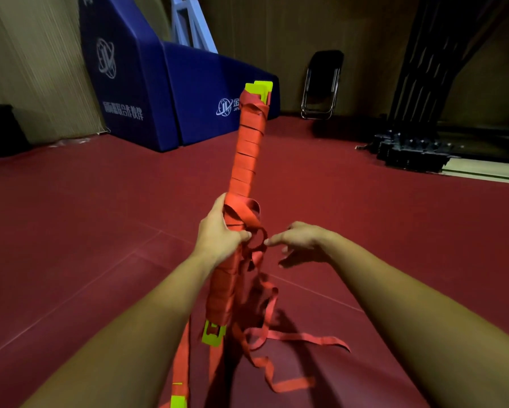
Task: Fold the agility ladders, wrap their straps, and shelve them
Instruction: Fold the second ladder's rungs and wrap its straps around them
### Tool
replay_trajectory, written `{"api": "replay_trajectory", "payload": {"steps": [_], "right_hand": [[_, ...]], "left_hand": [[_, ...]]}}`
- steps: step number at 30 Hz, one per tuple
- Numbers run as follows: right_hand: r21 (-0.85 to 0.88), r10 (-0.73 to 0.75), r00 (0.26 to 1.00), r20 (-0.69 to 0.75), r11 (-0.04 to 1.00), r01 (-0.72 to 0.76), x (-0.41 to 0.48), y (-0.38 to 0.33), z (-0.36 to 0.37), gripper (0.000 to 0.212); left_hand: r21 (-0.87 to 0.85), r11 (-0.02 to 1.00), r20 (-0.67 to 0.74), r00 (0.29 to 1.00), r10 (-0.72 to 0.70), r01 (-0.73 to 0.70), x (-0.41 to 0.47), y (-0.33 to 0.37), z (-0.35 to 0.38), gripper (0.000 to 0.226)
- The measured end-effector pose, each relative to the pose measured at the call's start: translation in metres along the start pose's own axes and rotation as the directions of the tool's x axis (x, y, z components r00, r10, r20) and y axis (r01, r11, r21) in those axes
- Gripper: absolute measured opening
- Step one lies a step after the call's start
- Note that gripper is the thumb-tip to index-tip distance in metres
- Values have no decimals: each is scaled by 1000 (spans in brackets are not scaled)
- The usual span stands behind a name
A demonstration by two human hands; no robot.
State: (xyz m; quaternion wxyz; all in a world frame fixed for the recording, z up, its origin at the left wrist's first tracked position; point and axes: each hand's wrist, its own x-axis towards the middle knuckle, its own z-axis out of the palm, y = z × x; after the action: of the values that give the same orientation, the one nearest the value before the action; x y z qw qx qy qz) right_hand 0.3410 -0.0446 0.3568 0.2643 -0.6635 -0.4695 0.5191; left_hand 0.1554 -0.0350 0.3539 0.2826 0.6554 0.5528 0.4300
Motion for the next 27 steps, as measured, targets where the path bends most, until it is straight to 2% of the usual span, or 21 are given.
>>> {"api": "replay_trajectory", "payload": {"steps": [3, 5, 7, 9, 11, 13, 14, 15, 17, 19, 23, 27], "right_hand": [[-106, 52, 992, 119, 994, -39, 0, 7, 5, 38], [-131, 7, 986, 169, 991, 15, 1, 9, 10, 21], [-114, -40, 988, 151, 992, 57, 1, 10, 16, 6], [-62, -65, 995, 73, 996, 70, 4, 10, 19, 18], [-82, -82, 997, 9, 993, 82, 7, 11, 22, 26], [-123, -102, 995, -17, 987, 99, 10, 9, 22, 19], [-123, -112, 994, -9, 986, 110, 8, 6, 21, 9], [-133, -126, 992, 8, 983, 126, 4, 2, 19, 8], [-216, -171, 984, 58, 960, 180, 0, -4, 14, 21], [-287, -247, 967, 58, 924, 253, -6, -11, 11, 18], [-151, -363, 931, -32, 923, 354, -12, -21, 1, 21], [-89, -352, 936, -29, 933, 348, -16, -31, -12, 29]], "left_hand": [[-1, 1000, -8, 1000, 3, -3, 0, 0, 1, 89], [-5, 1000, -11, 1000, 6, -6, 0, 0, 1, 90], [-7, 1000, -3, 1000, 5, -5, 0, 0, -1, 91], [-10, 1000, 11, 1000, 0, 1, 0, 1, -2, 91], [-8, 1000, 21, 1000, -4, 4, -2, 2, -3, 92], [10, 1000, 19, 1000, -9, 9, -3, 2, -3, 92], [20, 1000, 19, 1000, -11, 10, -3, 2, -4, 91], [27, 1000, 22, 1000, -11, 11, -3, 1, -4, 89], [37, 999, 27, 999, -16, 15, -3, -1, -6, 85], [52, 998, 24, 999, -32, 30, -2, -4, -9, 81], [103, 992, -1, 998, -69, 69, -2, -11, -10, 80], [106, 988, -19, 993, -115, 116, -1, -18, -12, 84]]}}
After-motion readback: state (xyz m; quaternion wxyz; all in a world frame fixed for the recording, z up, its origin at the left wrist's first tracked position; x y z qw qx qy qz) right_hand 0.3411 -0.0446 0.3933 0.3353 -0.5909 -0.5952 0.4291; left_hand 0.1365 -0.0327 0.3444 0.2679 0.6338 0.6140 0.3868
